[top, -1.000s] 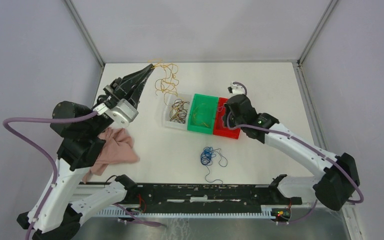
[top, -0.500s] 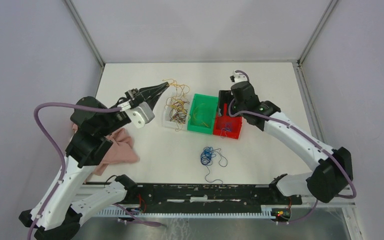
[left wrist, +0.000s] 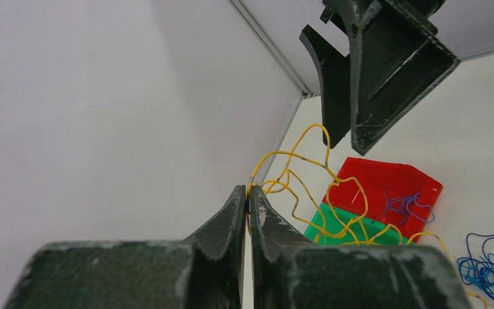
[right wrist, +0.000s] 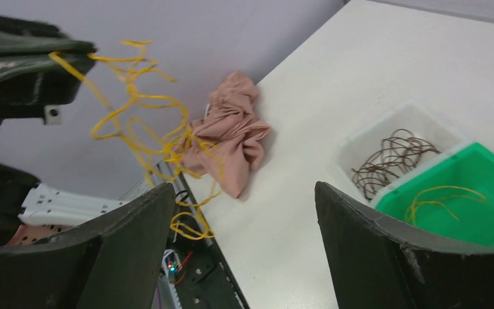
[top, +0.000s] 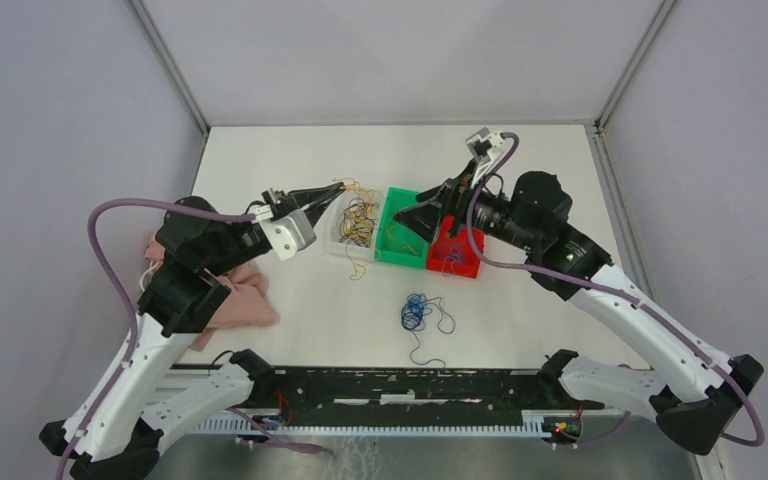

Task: Untangle the cables

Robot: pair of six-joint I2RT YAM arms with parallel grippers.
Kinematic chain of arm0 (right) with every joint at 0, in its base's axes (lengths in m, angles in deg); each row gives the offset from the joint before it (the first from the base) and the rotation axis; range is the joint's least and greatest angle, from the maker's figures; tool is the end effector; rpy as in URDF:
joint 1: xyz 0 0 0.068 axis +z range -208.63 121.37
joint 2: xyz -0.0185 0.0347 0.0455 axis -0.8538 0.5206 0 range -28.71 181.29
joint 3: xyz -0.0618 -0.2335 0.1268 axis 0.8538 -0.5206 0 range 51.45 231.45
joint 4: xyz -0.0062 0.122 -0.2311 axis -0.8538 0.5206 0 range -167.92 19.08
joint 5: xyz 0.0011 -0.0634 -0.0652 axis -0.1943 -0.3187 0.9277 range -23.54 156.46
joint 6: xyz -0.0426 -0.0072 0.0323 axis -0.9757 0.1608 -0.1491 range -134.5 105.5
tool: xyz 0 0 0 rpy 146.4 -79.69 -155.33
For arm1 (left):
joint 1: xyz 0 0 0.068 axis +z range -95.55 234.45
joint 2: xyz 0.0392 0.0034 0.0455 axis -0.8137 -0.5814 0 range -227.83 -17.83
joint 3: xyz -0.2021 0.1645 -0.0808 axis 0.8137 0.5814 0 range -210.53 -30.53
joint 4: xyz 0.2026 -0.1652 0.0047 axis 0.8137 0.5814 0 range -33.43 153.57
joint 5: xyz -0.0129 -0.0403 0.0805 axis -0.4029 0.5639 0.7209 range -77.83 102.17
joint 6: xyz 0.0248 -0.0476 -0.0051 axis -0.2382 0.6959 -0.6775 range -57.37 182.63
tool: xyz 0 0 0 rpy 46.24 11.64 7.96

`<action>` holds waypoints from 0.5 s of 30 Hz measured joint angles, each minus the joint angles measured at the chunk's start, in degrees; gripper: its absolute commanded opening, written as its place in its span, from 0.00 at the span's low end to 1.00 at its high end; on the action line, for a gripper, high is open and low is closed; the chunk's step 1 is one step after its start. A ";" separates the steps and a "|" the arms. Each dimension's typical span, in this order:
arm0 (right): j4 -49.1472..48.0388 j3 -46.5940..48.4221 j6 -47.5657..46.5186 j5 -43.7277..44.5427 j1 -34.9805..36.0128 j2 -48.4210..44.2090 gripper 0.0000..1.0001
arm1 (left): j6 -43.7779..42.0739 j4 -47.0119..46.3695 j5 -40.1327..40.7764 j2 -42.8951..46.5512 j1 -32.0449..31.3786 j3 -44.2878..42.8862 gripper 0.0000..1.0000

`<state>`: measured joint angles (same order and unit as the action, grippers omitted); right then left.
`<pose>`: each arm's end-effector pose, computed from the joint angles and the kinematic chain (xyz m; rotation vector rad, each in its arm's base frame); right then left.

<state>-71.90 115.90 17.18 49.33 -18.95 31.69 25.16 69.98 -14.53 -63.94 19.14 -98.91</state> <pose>0.1763 0.1597 0.4164 -0.3703 1.7014 1.1817 0.1095 -0.0972 0.4685 1.1325 0.8886 -0.2987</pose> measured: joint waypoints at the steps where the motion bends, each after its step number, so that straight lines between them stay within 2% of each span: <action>1: -0.39 0.07 -0.02 -0.50 1.20 0.02 0.87 | 0.28 0.00 0.04 0.04 0.00 0.20 0.11; 6: -1.33 1.57 -0.79 -0.96 6.82 0.59 0.87 | 1.99 0.31 0.17 0.68 0.00 1.40 0.11; 10: -2.38 3.80 -1.49 -0.94 9.05 1.86 0.84 | 2.80 0.61 1.03 1.31 0.00 2.19 0.11; 13: -3.67 4.46 -1.60 -0.90 10.60 2.93 0.76 | 2.97 0.96 1.55 1.66 0.00 2.51 0.11; 15: -3.91 5.09 -1.64 -0.50 11.56 4.24 0.67 | 2.97 1.05 1.86 1.77 0.00 2.71 0.11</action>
<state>-75.81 120.99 15.54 48.83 -7.39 35.93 28.13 71.03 -12.67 -62.17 19.14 -96.20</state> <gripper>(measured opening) 0.771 0.112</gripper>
